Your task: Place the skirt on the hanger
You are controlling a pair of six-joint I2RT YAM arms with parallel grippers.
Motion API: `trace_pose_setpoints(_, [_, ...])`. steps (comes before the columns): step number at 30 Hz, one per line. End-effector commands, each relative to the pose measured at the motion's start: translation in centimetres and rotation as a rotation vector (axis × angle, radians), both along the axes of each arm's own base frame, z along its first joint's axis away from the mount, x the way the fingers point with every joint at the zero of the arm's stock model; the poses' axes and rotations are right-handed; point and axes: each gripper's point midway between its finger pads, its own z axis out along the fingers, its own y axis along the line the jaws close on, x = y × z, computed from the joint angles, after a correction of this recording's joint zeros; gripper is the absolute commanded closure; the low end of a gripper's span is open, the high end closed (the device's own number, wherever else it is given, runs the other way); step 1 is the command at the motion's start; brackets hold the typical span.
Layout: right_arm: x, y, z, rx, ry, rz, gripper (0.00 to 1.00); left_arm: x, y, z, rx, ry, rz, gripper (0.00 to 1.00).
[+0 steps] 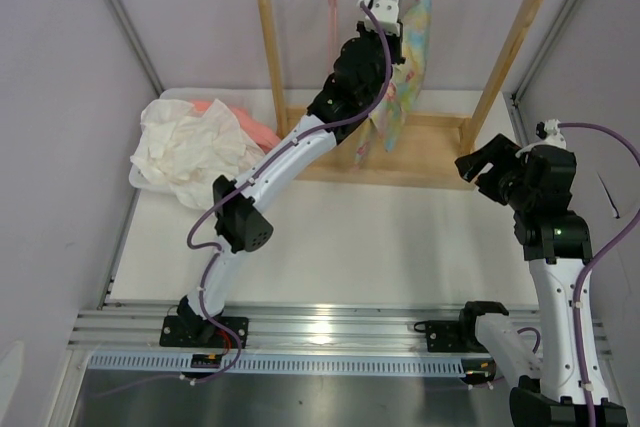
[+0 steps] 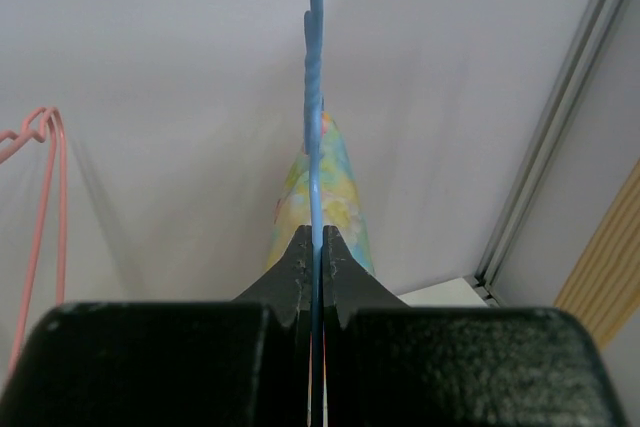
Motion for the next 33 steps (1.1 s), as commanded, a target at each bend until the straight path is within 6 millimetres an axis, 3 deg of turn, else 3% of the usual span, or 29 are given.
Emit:
trace_pose_setpoints(1, [0.2, 0.0, 0.9, -0.013, -0.049, 0.012, 0.27, -2.7, -0.1, 4.4, -0.074, -0.069, -0.08, 1.0])
trace_pose_setpoints(3, [0.4, 0.0, 0.8, -0.013, -0.046, 0.008, 0.27, -3.3, -0.2, 4.7, -0.066, -0.073, -0.093, 0.95])
trace_pose_setpoints(7, [0.6, -0.1, 0.6, -0.013, -0.046, 0.007, 0.26, -4.3, 0.1, 5.6, -0.068, -0.086, -0.107, 0.68])
trace_pose_setpoints(10, [0.8, -0.1, 0.6, -0.014, -0.049, 0.005, 0.26, -5.1, 0.6, 6.3, -0.069, -0.098, -0.114, 0.57])
trace_pose_setpoints(13, [1.1, -0.2, 0.7, -0.015, -0.052, -0.001, 0.26, -6.4, 1.3, 7.4, -0.079, -0.119, -0.132, 0.54])
trace_pose_setpoints(14, [1.1, -0.2, 0.7, -0.014, -0.052, -0.002, 0.26, -6.6, 1.1, 6.9, -0.069, -0.114, -0.14, 0.53])
trace_pose_setpoints(16, [1.3, -0.2, 0.8, -0.014, -0.055, -0.003, 0.26, -7.9, 2.1, 8.8, -0.09, -0.144, -0.151, 0.5])
trace_pose_setpoints(19, [1.5, -0.3, 0.8, -0.017, -0.056, -0.009, 0.26, -9.3, 2.9, 9.7, -0.081, -0.152, -0.157, 0.48])
trace_pose_setpoints(22, [1.6, -0.3, 0.8, -0.014, -0.059, -0.012, 0.26, -10.5, 3.3, 9.4, -0.055, -0.147, -0.168, 0.47])
trace_pose_setpoints(27, [2.4, -0.4, 0.9, -0.01, -0.063, -0.015, 0.25, -13.8, 5.2, 10.6, -0.031, -0.171, -0.216, 0.44])
trace_pose_setpoints(29, [2.8, -0.4, 1.3, -0.019, -0.073, -0.01, 0.25, -14.5, 5.4, 9.9, -0.014, -0.16, -0.23, 0.42])
trace_pose_setpoints(30, [3.1, -0.3, 1.8, -0.021, -0.093, -0.004, 0.24, -15.7, 6.7, 11.4, -0.033, -0.182, -0.232, 0.41])
trace_pose_setpoints(32, [3.6, 0.3, 3.3, -0.027, -0.146, 0.041, 0.25, -16.5, 7.1, 10.3, -0.027, -0.161, -0.244, 0.41])
trace_pose_setpoints(33, [4.1, 0.5, 3.8, -0.03, -0.163, 0.055, 0.25, -17.9, 8.9, 12.1, -0.062, -0.187, -0.239, 0.41])
